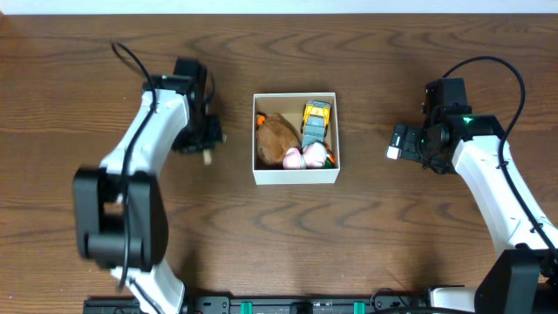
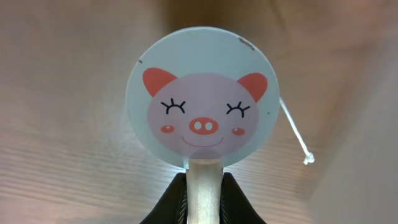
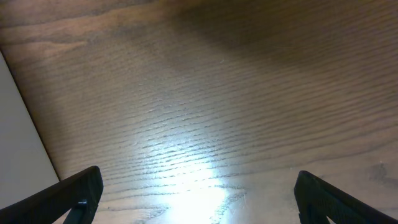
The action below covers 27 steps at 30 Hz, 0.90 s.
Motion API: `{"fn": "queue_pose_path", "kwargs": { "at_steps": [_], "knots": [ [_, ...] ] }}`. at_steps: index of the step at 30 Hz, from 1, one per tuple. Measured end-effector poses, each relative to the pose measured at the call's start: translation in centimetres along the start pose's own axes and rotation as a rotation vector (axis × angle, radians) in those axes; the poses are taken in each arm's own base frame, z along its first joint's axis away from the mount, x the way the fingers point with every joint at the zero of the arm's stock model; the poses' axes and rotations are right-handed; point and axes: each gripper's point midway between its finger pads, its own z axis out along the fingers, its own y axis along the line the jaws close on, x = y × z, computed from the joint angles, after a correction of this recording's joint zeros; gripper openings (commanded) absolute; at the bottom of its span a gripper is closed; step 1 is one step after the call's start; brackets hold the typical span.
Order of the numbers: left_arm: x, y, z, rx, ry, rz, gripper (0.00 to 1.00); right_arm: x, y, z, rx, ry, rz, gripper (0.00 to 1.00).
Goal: Pack container
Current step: 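Lift the rattle drum with left gripper and carry it over the box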
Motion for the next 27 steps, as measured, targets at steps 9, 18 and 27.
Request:
{"fn": "queue_pose_path", "kwargs": {
  "at_steps": [9,18,27],
  "knots": [
    [-0.6,-13.5,-13.5,0.252,-0.462,0.316,0.06,-0.1,0.0,0.0,-0.001,-0.003,0.000,0.99],
    [-2.0,-19.1,-10.3,0.251,-0.527,0.491,0.06,-0.1,0.0,0.0,-0.001,-0.003,0.000,0.99],
    [-2.3,-17.8,-3.8,0.152,-0.385,0.494,0.06,-0.1,0.0,0.0,-0.002,-0.005,0.000,0.99]
  ]
}}
